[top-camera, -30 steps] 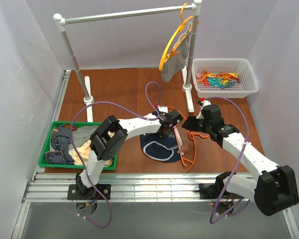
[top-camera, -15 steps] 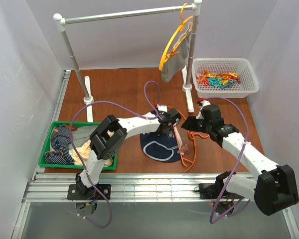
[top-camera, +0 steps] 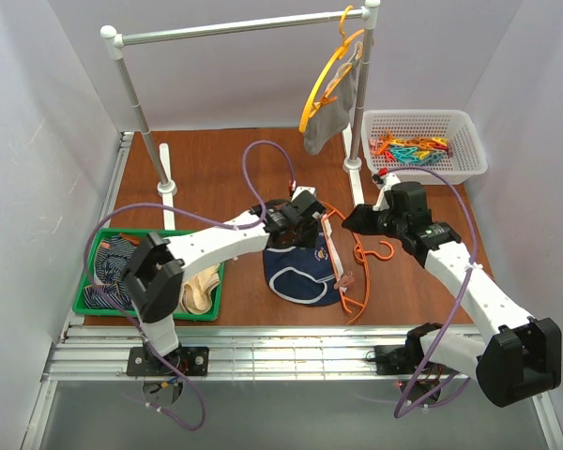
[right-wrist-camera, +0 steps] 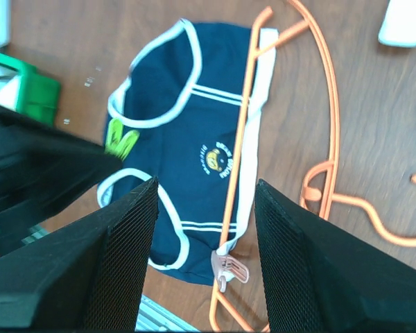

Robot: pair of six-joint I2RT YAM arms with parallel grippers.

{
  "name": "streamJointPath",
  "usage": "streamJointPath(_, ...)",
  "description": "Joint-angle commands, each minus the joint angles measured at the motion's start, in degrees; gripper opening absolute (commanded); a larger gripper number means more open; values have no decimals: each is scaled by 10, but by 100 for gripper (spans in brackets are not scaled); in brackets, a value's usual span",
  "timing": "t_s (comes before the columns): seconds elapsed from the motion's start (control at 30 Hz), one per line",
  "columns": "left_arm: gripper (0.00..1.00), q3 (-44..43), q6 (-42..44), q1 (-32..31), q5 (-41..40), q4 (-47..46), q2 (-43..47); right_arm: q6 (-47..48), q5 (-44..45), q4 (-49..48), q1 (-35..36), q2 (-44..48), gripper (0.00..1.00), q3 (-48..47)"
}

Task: Clip the underwear to the hanger
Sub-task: Pick up the clamp at the center of the board, then open the clamp.

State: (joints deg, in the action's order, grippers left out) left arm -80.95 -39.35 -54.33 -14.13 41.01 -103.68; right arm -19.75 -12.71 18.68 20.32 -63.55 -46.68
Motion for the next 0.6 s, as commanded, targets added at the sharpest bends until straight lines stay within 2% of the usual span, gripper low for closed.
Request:
streamJointPath(0.0,13,12,83,1,109,-30,85,36,-84,20,-27,12,50,-34)
streamJointPath(0.03,13,18,115,1,167,-39,94,51,-151,19,-45,9,50,-38)
streamJointPath(0.1,13,23,136,2,233,-50,116,66,-216,22,-62,6,50,-47)
streamJointPath(0.13,13,25,153,3,262,-54,124,70,-281,22,-80,15,49,-47)
streamJointPath(0.17,13,31,158,3,328,-56,130,71,-311,22,-87,19,50,-50)
streamJointPath(0.27,12,62,171,4,451,-87,162,70,-392,16,-93,40,50,-47)
streamJointPath(0.3,12,68,172,5,478,-103,171,68,-435,13,-96,48,50,-41)
streamJointPath(0.37,9,86,173,9,543,-114,189,56,-465,-2,-100,55,51,-31)
streamJointPath(0.5,7,106,165,25,624,-142,212,18,-587,-29,-101,72,51,3)
streamJointPath(0.57,6,117,147,42,661,-161,228,6,-611,-33,-99,79,52,25)
